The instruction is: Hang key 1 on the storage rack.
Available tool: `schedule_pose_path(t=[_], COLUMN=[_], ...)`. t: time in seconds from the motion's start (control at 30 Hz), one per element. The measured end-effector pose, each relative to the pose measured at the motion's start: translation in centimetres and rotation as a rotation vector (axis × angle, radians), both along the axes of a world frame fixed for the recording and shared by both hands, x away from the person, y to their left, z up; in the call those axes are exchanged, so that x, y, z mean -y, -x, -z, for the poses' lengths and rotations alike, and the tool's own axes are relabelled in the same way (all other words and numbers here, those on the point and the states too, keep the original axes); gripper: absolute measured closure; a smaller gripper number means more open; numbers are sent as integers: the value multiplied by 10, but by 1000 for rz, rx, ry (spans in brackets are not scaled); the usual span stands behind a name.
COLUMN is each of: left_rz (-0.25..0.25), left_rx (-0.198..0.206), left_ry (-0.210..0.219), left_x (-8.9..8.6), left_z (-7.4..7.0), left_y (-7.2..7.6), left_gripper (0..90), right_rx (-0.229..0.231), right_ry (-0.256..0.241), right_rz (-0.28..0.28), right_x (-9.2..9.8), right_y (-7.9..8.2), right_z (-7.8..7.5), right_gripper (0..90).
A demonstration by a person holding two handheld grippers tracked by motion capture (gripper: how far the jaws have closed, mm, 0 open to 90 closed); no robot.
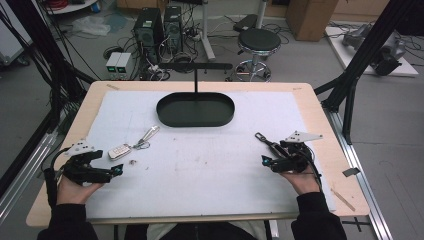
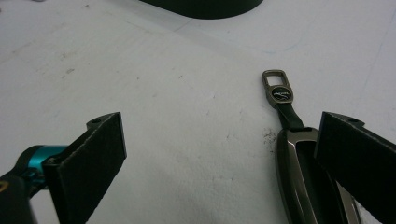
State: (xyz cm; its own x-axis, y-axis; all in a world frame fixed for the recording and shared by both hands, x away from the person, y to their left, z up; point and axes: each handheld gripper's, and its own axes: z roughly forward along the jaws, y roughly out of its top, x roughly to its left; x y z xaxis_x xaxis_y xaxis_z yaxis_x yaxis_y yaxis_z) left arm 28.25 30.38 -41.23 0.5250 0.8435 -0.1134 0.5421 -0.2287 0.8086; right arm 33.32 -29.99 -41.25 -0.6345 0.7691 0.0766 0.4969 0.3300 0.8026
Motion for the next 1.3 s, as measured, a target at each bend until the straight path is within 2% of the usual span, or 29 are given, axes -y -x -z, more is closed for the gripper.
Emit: schedule_pose_path(t=[0.53, 0.83, 1.13, 1.3], left_rz=[0, -2, 29, 59], left_rx=[-8, -6, -15, -34], left_ry=[-12, -38, -110, -116], left_x=[2, 8, 22, 29], left_z=[1, -2, -8, -11], left_y=[-1, -4, -19, -31], left_gripper=[24, 24, 24, 24], right_rx=[-11, -18, -10, -10], right_ry=[10, 10, 11, 20], right_rz=[-6, -9, -11, -11], right_x=[-3, -4, -3, -4], right_y=[0, -1, -1, -1], right_z=[2, 1, 1, 2], right_gripper=[14, 14, 14, 14])
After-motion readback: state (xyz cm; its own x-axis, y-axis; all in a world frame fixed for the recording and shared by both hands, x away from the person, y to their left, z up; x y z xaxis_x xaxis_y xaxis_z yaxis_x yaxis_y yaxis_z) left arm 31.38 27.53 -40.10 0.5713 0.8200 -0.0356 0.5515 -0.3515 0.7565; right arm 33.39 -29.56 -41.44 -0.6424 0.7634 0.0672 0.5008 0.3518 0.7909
